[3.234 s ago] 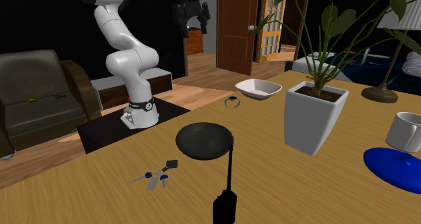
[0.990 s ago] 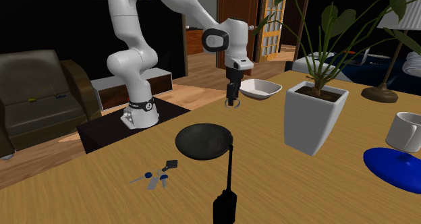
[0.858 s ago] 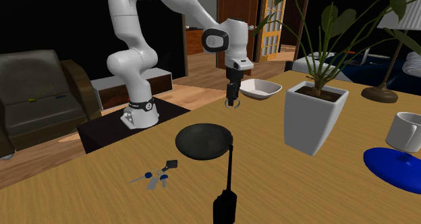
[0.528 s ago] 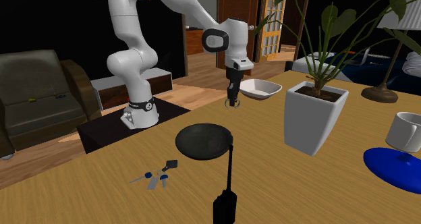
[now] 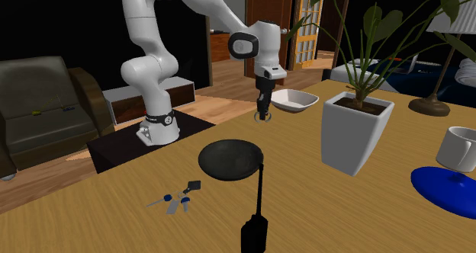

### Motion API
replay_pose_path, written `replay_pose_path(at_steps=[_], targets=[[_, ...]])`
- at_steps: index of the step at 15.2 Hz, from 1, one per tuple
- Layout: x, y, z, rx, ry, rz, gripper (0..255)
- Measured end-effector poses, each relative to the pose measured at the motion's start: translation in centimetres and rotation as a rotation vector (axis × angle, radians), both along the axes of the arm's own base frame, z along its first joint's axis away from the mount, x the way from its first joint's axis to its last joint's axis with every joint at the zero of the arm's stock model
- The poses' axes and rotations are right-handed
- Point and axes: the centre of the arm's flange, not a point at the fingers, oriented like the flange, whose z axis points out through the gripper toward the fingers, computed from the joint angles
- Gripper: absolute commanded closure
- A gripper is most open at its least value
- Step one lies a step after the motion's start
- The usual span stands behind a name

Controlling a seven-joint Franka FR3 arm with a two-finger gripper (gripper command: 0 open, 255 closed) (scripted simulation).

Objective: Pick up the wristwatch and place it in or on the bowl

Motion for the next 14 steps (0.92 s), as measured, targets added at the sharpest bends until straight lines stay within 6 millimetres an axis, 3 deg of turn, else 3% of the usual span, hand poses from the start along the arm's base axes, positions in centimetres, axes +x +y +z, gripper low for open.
replay_pose_path(at_steps=[14], targets=[[0.1,0.1,6.9,0.0,0.0,0.0,255]])
